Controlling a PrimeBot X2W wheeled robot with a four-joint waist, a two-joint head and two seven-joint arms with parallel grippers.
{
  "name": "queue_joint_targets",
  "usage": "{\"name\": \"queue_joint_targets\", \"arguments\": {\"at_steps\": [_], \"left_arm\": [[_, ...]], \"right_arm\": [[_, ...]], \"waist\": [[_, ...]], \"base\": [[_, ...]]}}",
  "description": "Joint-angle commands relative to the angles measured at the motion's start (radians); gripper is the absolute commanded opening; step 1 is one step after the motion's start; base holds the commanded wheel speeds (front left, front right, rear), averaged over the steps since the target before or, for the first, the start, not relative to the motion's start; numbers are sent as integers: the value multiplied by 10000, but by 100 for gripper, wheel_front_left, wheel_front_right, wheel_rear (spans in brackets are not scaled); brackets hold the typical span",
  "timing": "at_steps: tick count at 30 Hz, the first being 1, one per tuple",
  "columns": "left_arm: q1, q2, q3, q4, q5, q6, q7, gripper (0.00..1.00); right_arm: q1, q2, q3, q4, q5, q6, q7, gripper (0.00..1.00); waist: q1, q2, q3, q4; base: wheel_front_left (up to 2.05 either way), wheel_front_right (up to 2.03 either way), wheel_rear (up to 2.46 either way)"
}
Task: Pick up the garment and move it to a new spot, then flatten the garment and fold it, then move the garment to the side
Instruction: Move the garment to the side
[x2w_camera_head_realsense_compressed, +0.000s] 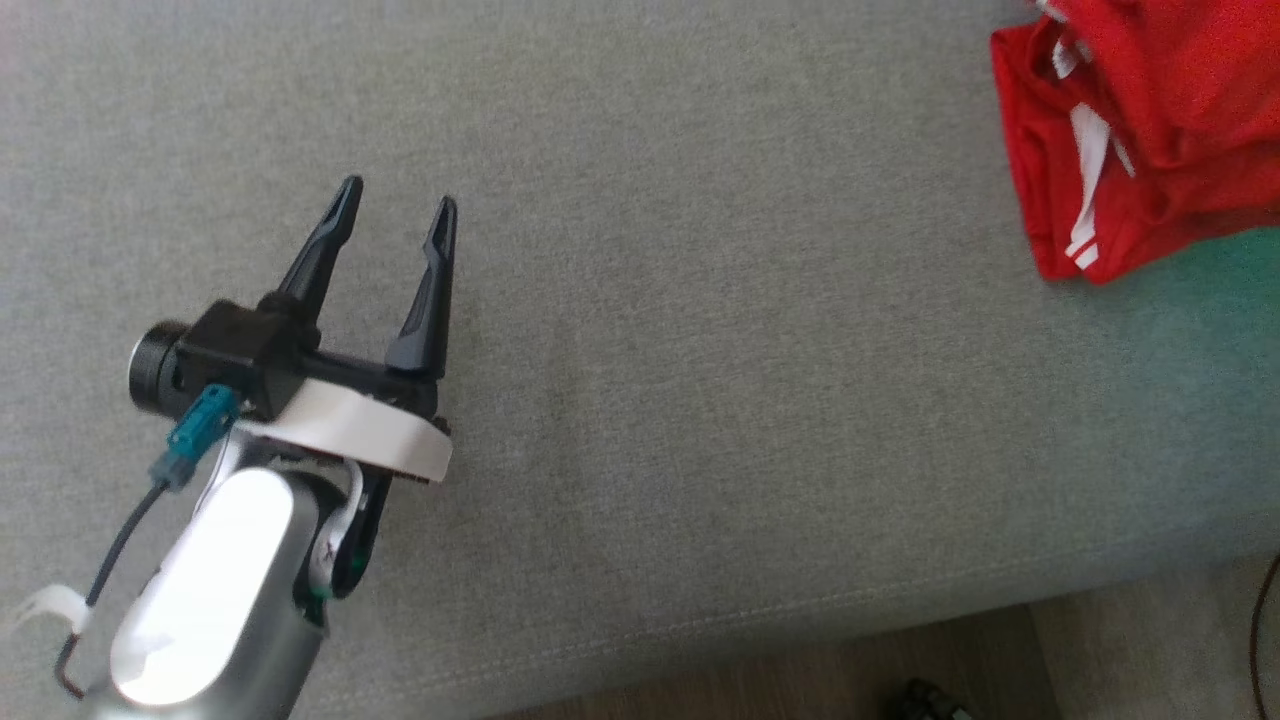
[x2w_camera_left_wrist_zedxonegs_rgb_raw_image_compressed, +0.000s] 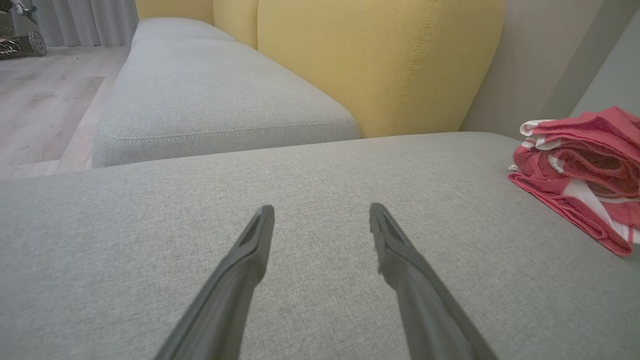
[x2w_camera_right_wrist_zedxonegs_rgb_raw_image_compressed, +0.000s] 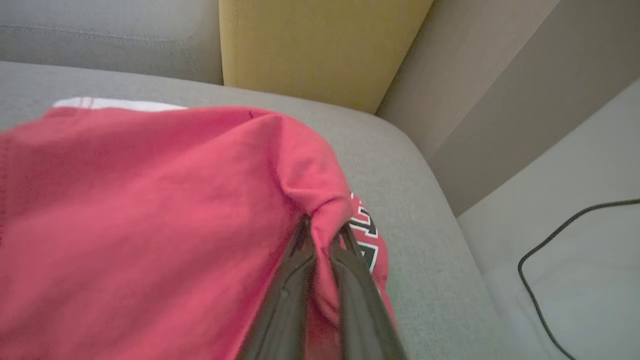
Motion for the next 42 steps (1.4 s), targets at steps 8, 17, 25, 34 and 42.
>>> {"name": "queue_joint_targets", "arguments": {"at_steps": [8, 17, 25, 34, 42], "left_arm": [[-686, 271, 349, -269, 71, -100, -96, 100], [-462, 266, 422, 44, -79, -33, -252, 100], [362, 317, 567, 259, -275, 222, -384, 100], [1315, 459, 893, 126, -489, 675, -453, 100], [1975, 662, 1162, -137, -612, 1001, -472, 100]], "right_arm": [[-227, 179, -199, 1002, 237, -9, -334, 100], [31, 690, -751, 1426, 202, -9, -1347, 100], [1484, 1244, -1625, -344, 14, -9, -1947, 100], [4262, 3098, -2595, -4699, -1058, -9, -1164, 100], [5736, 4624, -2212, -7132, -1898, -9, -439, 100]], "waist": [[-1, 0, 495, 121], [-1, 0, -62, -53], [-1, 0, -1302, -144], [-1, 0, -2448, 383], [-1, 0, -3122, 1044]], "base": [[0, 0, 0], [0, 0, 0], [0, 0, 0], [0, 0, 0], [0, 0, 0]]}}
